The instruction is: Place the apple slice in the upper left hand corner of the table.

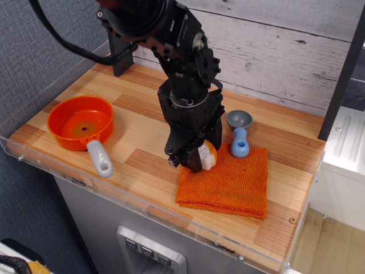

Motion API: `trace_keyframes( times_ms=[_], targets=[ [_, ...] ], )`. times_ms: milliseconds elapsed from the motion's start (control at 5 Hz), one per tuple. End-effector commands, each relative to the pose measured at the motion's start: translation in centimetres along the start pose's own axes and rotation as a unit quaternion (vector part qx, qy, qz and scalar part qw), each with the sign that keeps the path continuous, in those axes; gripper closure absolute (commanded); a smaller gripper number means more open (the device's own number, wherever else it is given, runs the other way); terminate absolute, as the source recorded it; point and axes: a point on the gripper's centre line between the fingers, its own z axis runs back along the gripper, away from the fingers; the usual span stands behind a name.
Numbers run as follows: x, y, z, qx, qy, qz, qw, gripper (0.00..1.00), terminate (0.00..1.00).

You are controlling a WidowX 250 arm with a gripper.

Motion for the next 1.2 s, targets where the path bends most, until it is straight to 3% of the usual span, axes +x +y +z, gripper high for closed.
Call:
trace_keyframes(
  times_ms=[0, 400, 600, 1000],
  targets=[
    [0.8, 0.1, 2.3, -0.073, -0.018, -0.072, 0.9946, 1.00, 0.00],
    [2.2, -0.1, 6.8, -0.108, -0.016, -0.074, 0.9912, 1.00, 0.00],
    [4.2, -0.5, 8.0, -0.113, -0.028, -0.067, 0.9909, 1.00, 0.00],
    [9.3, -2.8, 7.7, -0.113, -0.067, -0.060, 0.9895, 1.00, 0.00]
  ],
)
